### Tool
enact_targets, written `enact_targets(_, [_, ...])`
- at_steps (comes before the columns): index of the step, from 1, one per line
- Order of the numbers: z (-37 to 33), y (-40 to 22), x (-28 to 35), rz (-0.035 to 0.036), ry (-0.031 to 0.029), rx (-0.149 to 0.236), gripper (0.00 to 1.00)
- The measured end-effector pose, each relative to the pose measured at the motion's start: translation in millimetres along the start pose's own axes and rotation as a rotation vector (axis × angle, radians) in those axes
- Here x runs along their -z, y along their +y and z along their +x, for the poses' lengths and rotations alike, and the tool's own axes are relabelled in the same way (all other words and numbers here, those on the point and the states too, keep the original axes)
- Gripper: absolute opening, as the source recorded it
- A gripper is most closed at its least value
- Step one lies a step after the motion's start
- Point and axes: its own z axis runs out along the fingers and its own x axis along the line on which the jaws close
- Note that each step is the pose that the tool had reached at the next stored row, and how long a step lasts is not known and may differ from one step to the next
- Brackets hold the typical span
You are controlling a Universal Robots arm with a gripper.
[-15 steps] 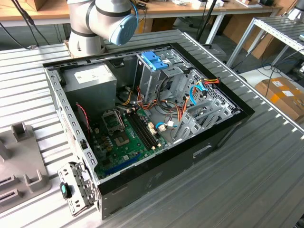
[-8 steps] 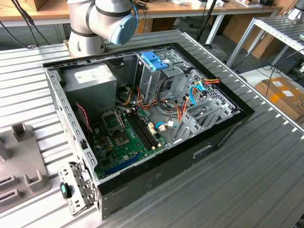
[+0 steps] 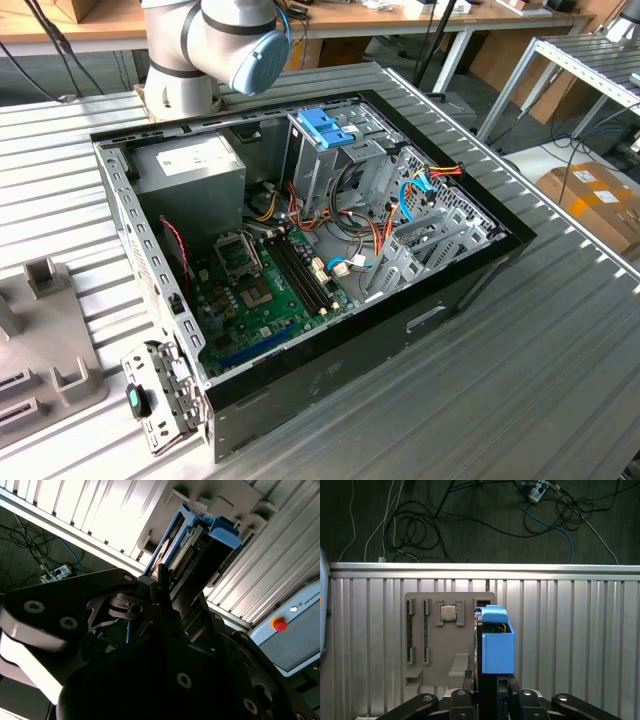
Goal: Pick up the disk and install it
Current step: 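Pick up the disk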
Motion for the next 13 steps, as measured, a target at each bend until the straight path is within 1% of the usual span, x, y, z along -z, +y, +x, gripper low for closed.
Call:
enact_targets(9, [-0.5,-14.5,-0.2,0.0000,0.0000,0.000,0.35])
enact_targets(13, [-0.6,-15.5,-0.1,0.0000,0.0000,0.000,0.35])
